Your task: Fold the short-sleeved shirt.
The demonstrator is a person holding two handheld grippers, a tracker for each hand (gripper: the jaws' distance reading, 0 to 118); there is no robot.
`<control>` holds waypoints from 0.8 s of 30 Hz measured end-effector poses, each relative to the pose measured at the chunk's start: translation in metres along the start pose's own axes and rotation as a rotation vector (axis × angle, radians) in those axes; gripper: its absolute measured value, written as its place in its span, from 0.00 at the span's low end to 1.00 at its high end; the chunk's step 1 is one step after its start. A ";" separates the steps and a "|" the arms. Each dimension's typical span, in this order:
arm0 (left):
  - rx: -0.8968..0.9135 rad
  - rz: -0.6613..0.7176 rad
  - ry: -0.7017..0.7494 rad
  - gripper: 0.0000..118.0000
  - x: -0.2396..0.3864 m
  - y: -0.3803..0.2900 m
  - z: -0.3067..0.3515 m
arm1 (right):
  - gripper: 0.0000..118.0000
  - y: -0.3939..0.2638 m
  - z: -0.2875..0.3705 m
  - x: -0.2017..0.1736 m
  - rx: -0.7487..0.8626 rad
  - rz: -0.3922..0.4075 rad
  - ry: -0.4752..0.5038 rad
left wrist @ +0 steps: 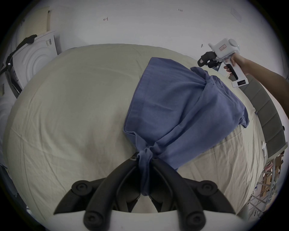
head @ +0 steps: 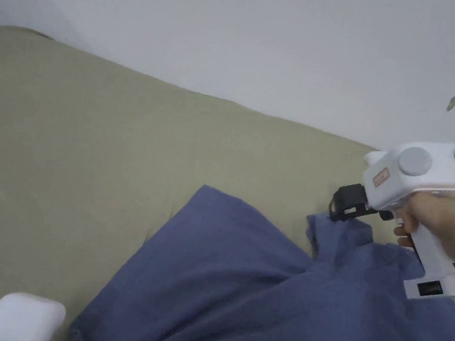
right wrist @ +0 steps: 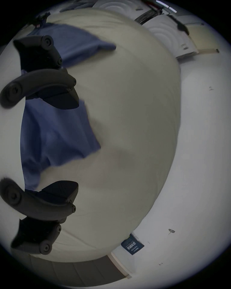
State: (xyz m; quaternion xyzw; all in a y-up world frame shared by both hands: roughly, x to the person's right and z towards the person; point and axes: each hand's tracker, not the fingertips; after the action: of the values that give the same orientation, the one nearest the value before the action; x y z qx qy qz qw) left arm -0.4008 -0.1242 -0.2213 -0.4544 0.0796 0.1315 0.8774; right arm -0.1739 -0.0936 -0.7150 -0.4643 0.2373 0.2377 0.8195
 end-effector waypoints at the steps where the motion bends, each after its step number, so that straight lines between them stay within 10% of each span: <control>1: -0.003 -0.004 -0.001 0.04 0.000 0.001 -0.001 | 0.82 -0.004 -0.005 0.003 -0.001 -0.012 0.025; 6: 0.013 -0.037 0.016 0.04 0.003 -0.003 -0.003 | 0.78 -0.035 -0.013 -0.006 -0.031 -0.003 0.066; 8: 0.014 -0.040 0.020 0.04 0.001 -0.004 -0.006 | 0.46 -0.043 -0.005 -0.008 0.002 -0.114 0.187; 9: 0.017 -0.033 0.020 0.04 0.001 -0.004 -0.006 | 0.00 -0.046 0.003 -0.011 0.046 -0.146 0.176; 15: 0.050 -0.014 0.001 0.04 0.009 0.010 -0.004 | 0.00 -0.064 0.047 -0.050 0.164 0.024 0.031; 24: 0.139 0.012 -0.071 0.03 0.006 0.081 0.033 | 0.00 -0.019 0.140 0.003 0.357 -0.054 0.023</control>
State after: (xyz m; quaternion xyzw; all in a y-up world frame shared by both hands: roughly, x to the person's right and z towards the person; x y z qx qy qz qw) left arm -0.4191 -0.0517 -0.2668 -0.3871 0.0602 0.1470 0.9082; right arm -0.1362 0.0200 -0.6407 -0.3205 0.2726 0.1642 0.8922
